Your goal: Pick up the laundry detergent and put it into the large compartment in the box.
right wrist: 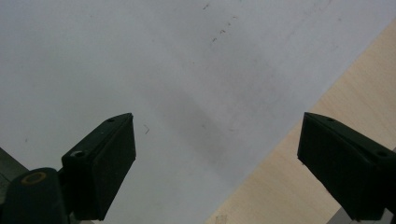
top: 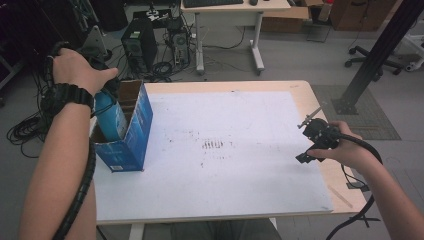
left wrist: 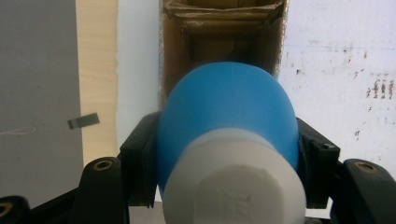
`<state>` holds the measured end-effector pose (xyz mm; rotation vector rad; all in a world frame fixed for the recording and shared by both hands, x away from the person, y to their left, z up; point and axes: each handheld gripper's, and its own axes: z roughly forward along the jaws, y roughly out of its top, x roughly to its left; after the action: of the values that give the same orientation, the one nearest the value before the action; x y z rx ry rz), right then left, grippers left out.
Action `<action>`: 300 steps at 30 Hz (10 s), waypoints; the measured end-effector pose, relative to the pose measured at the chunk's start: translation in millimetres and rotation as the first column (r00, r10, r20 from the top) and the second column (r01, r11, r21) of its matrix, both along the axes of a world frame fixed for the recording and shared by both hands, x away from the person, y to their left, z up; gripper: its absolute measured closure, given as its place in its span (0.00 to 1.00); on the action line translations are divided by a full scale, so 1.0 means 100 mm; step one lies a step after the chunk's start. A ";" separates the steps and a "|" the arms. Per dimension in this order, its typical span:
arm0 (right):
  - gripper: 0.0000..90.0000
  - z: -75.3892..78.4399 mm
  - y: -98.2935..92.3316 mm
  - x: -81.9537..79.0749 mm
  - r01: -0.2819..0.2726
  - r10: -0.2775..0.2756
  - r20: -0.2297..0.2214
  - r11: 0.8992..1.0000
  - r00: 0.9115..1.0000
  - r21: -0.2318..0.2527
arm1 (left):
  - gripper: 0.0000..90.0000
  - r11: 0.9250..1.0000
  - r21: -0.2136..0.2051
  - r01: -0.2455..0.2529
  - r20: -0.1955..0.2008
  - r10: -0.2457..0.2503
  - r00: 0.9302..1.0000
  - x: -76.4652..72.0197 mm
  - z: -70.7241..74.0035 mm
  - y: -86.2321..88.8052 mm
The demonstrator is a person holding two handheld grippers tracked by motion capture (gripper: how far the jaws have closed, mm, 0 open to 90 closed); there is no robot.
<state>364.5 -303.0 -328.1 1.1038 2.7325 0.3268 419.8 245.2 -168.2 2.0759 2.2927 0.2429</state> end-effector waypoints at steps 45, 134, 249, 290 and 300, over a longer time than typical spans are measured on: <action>0.13 -0.10 0.02 -0.01 -0.004 0.004 -0.012 1.000 1.000 -0.002 | 0.42 1.000 -0.013 0.005 -0.049 -0.005 0.999 0.05 -0.37 0.04; 0.13 -0.24 0.04 0.02 -0.006 0.005 -0.045 1.000 0.999 -0.025 | 0.41 0.999 -0.026 0.022 -0.096 -0.025 0.995 0.14 -1.08 0.12; 0.12 -0.21 0.05 -0.06 -0.023 0.022 -0.033 0.999 0.999 -0.022 | 0.15 0.987 0.066 0.145 0.023 -0.147 0.989 -0.03 -0.22 -0.45; 0.12 -0.23 0.05 -0.11 -0.033 0.033 -0.031 0.999 0.999 -0.017 | 0.15 0.853 0.026 0.521 0.064 -0.522 0.851 -0.18 -0.62 -1.29; 0.12 -0.25 0.05 -0.08 -0.040 0.039 -0.033 0.999 0.999 -0.016 | 0.14 0.780 0.040 0.624 0.022 -0.625 0.780 -0.21 -0.92 -1.54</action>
<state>356.7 -298.0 -352.9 1.0611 2.7832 0.2943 398.4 91.1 -259.9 2.6692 1.4464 0.2751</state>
